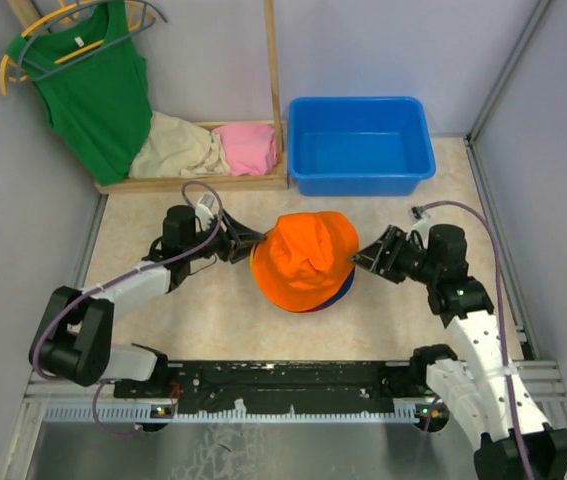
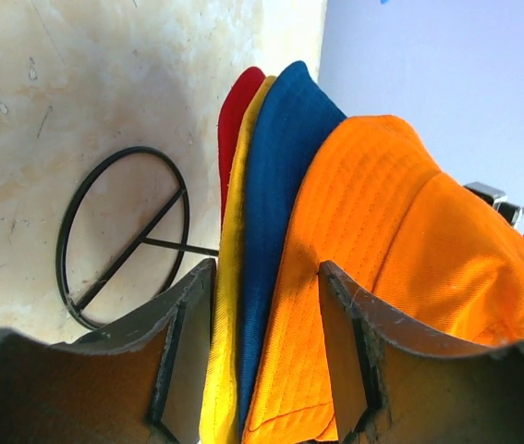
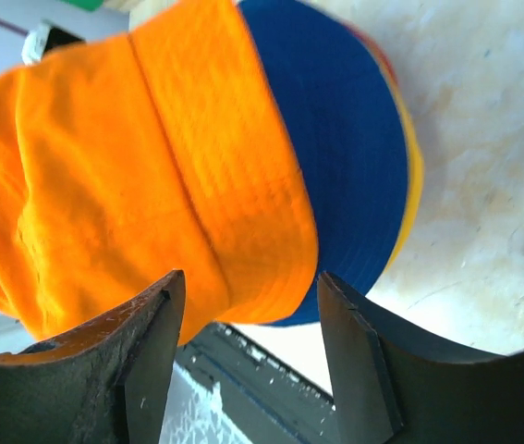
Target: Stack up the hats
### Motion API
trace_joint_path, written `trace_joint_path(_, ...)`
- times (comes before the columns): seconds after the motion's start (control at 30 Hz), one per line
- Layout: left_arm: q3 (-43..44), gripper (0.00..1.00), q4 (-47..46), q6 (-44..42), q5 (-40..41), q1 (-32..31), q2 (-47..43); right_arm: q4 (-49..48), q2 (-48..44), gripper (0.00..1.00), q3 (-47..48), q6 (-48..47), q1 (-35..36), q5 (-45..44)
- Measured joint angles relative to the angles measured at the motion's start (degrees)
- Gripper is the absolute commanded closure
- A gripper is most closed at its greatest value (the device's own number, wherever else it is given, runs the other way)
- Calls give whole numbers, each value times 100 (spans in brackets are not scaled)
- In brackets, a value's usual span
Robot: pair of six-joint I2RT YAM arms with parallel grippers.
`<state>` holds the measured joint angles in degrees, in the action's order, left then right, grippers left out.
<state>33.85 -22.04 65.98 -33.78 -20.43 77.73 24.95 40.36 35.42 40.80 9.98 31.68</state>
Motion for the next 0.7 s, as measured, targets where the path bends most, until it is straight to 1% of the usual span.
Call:
trace_joint_path(0.13,7,46,2,-33,-138,9,87,-306,297,40,39,-120,-487,260)
trace_joint_path(0.23,13,46,7,-50,-205,33,118,-769,605,40,22,-44,-603,505)
trace_joint_path(0.47,59,46,13,-55,-358,63,251,-2736,1239,41,-389,651,-879,1381)
trace_joint_path(0.5,66,46,13,-55,-374,70,258,-2905,1309,42,-444,732,-916,1451)
trace_joint_path(0.6,87,46,13,-57,-407,72,286,-3386,1534,47,-573,940,-977,1685)
trace_joint_path(0.7,98,46,13,-57,-435,87,313,-3847,1681,58,-658,1110,-979,1873)
